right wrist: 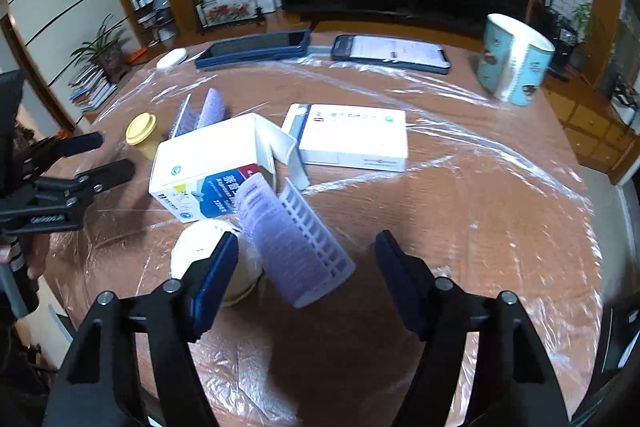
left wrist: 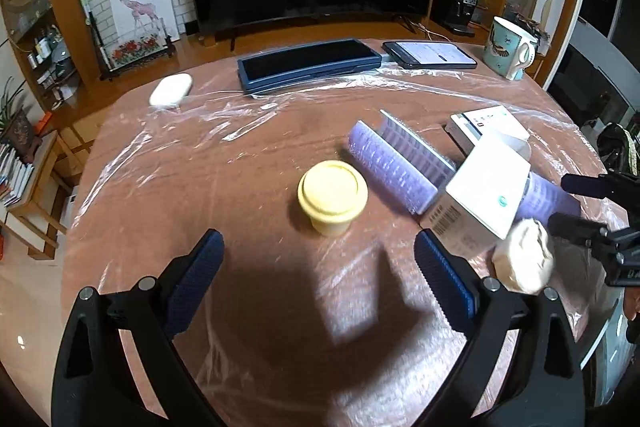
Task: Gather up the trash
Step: 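Move both tools back over the table toward the remaining items, then grasp the yellow cup with the left tool while the right tool grasps the purple hair roller, then carry the yellow cup with the left tool while the right tool carries the roller over the bin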
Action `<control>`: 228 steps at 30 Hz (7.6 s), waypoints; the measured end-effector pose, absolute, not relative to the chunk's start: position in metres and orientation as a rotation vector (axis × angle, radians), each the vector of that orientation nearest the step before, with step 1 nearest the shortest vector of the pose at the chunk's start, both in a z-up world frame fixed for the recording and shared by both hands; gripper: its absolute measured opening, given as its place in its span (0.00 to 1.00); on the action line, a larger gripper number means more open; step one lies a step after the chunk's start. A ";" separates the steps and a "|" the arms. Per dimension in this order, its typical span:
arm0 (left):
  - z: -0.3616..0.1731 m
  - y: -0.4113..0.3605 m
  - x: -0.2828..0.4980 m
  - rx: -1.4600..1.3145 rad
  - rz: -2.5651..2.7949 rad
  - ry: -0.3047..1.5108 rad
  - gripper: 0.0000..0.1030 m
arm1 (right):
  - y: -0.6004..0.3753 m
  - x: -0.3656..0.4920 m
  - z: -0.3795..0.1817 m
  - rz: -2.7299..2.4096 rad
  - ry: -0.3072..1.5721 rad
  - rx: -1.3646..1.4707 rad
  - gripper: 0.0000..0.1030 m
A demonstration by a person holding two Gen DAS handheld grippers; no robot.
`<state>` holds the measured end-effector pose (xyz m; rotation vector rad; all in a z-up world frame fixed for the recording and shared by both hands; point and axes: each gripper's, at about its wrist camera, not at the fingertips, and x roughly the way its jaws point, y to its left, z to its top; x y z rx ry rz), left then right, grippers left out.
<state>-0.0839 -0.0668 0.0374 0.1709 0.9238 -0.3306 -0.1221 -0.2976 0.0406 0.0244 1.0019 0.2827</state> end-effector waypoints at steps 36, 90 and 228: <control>0.018 -0.082 -0.048 0.203 -0.430 0.958 0.41 | -0.285 -0.104 0.024 0.266 1.027 -0.065 0.62; 0.064 -0.078 -0.149 0.078 -0.424 0.888 0.37 | -0.299 -0.191 0.072 0.299 0.929 0.112 0.41; -0.035 -0.119 -0.308 0.276 -0.469 1.102 0.37 | -0.282 -0.320 -0.016 0.368 1.162 0.101 0.41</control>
